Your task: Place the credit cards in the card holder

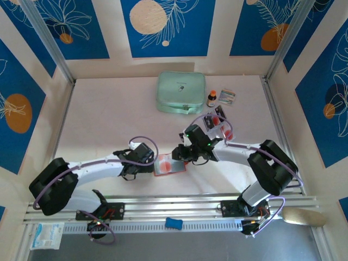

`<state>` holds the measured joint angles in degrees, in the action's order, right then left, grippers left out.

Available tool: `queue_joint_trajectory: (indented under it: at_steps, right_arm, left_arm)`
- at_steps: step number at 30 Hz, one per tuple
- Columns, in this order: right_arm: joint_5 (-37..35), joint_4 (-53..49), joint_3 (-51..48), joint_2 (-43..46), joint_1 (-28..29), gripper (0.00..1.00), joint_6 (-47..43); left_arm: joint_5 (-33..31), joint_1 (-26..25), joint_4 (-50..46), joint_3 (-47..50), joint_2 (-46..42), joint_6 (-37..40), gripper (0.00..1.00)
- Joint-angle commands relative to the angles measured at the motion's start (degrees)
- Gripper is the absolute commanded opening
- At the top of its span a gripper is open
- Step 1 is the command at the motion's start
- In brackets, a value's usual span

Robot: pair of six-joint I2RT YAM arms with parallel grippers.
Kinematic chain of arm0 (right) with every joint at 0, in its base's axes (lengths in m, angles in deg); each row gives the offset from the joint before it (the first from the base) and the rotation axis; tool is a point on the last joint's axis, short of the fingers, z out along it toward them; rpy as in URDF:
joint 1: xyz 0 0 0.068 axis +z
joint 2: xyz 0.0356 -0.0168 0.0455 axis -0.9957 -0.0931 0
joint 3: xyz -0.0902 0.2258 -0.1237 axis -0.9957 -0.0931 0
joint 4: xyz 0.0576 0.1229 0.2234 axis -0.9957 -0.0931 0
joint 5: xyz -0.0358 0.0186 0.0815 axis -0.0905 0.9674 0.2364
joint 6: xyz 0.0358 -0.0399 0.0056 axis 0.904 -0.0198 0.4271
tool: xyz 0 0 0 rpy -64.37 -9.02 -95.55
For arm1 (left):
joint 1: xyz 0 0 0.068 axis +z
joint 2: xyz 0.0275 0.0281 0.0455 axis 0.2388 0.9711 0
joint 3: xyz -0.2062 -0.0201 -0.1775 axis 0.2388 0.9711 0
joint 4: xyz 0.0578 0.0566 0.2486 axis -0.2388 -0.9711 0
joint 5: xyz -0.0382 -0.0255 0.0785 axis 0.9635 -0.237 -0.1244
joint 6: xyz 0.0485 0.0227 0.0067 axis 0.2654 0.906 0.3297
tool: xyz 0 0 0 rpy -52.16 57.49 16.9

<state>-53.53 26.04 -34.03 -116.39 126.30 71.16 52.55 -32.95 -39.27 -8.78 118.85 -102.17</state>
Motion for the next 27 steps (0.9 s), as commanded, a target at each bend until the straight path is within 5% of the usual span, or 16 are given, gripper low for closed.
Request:
queue_joint_trajectory:
  at_steps: [1, 5, 27]
  right_arm:
    - [-0.2, -4.0, 2.0, -0.2, 0.3, 0.14, -1.8]
    - [-0.4, -3.7, 4.0, -3.2, 1.3, 0.08, -1.7]
    - [-0.1, -5.0, 12.6, -14.7, 7.6, 0.05, -1.7]
  left_arm:
    - [-0.5, 0.6, -0.4, 0.7, -1.1, 0.1, 1.00]
    - [-0.3, 0.6, 0.3, 0.7, 0.2, 0.1, 1.00]
    - [0.5, 0.6, 3.3, 0.6, 4.6, 1.0, 1.00]
